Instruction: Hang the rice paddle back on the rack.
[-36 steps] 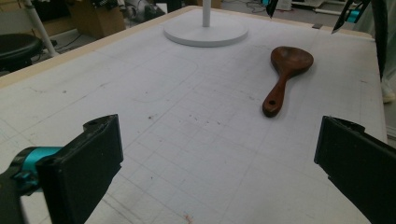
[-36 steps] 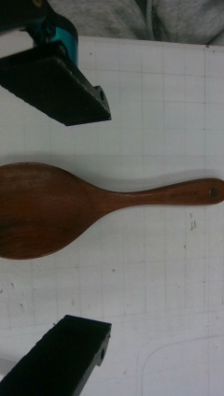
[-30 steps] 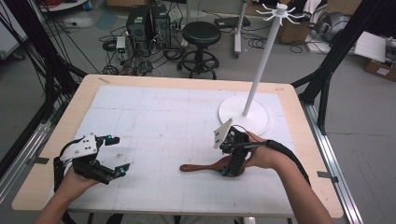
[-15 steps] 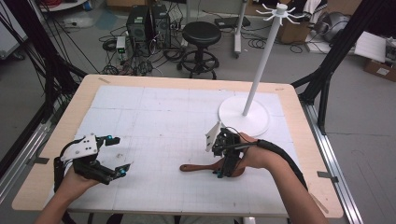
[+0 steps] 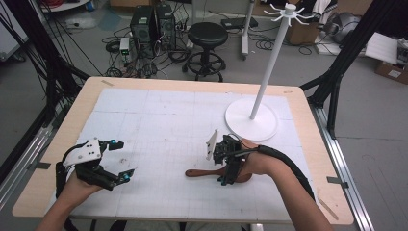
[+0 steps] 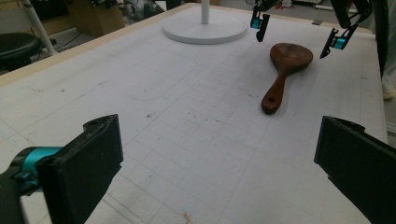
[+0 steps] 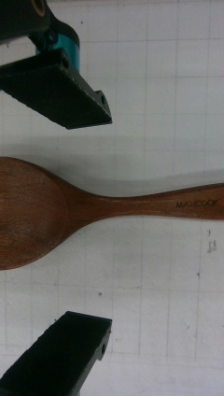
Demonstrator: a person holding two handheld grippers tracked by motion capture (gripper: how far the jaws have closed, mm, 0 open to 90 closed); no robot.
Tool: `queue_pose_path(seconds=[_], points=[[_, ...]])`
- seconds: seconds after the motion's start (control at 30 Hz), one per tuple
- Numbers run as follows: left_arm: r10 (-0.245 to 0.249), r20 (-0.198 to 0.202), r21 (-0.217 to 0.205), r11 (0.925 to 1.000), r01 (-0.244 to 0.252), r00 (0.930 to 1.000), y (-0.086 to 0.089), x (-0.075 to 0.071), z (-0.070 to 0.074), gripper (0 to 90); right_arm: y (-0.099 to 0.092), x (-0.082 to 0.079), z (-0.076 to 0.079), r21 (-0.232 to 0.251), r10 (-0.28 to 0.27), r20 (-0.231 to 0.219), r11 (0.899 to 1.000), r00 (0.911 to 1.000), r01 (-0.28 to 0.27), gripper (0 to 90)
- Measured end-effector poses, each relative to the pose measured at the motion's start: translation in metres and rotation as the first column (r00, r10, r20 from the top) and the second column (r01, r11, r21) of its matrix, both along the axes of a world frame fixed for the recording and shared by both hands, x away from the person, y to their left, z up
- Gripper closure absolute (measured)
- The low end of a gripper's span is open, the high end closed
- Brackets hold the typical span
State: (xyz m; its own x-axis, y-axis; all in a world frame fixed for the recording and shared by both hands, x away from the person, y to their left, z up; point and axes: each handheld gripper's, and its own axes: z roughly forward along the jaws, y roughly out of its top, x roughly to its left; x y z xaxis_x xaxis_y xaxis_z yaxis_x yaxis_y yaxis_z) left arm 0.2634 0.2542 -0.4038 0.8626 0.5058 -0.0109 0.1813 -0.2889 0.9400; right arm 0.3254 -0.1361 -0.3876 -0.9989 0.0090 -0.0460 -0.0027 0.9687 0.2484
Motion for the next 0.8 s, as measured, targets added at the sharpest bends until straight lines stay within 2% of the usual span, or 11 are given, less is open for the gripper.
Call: queue_pose_path(seconds=[0.23, 0.33, 0.4, 0.6, 0.67, 0.8], points=[[-0.001, 0.001, 0.004, 1.0000, 0.001, 1.0000, 0.000, 0.000, 0.000, 1.7, 0.006, 0.000, -0.005, -0.044, 0.002, 0.001, 0.999, 1.0000, -0.002, 6.7], [-0.002, 0.001, 0.007, 1.0000, 0.001, 1.0000, 0.000, 0.000, 0.000, 1.7, 0.008, 0.000, -0.007, -0.061, 0.012, -0.018, 0.998, 0.9998, -0.014, 14.8], [0.000, 0.000, 0.004, 1.0000, 0.000, 1.0000, 0.000, 0.000, 0.000, 1.7, 0.009, 0.001, -0.008, -0.072, 0.017, -0.017, 0.997, 0.9997, -0.019, 15.0], [0.001, 0.001, 0.006, 1.0000, -0.001, 1.0000, 0.000, 0.000, 0.000, 1.7, 0.011, 0.002, -0.010, -0.087, 0.006, -0.007, 0.996, 1.0000, -0.007, 17.7], [-0.001, 0.002, 0.009, 1.0000, 0.001, 1.0000, 0.000, 0.000, 0.000, 1.7, 0.012, 0.002, -0.010, -0.092, 0.013, -0.008, 0.996, 0.9999, -0.013, 23.1], [0.000, 0.002, 0.007, 1.0000, 0.000, 1.0000, 0.000, 0.000, 0.000, 1.7, 0.014, 0.002, -0.012, -0.096, 0.022, -0.013, 0.995, 0.9997, -0.024, 25.3]])
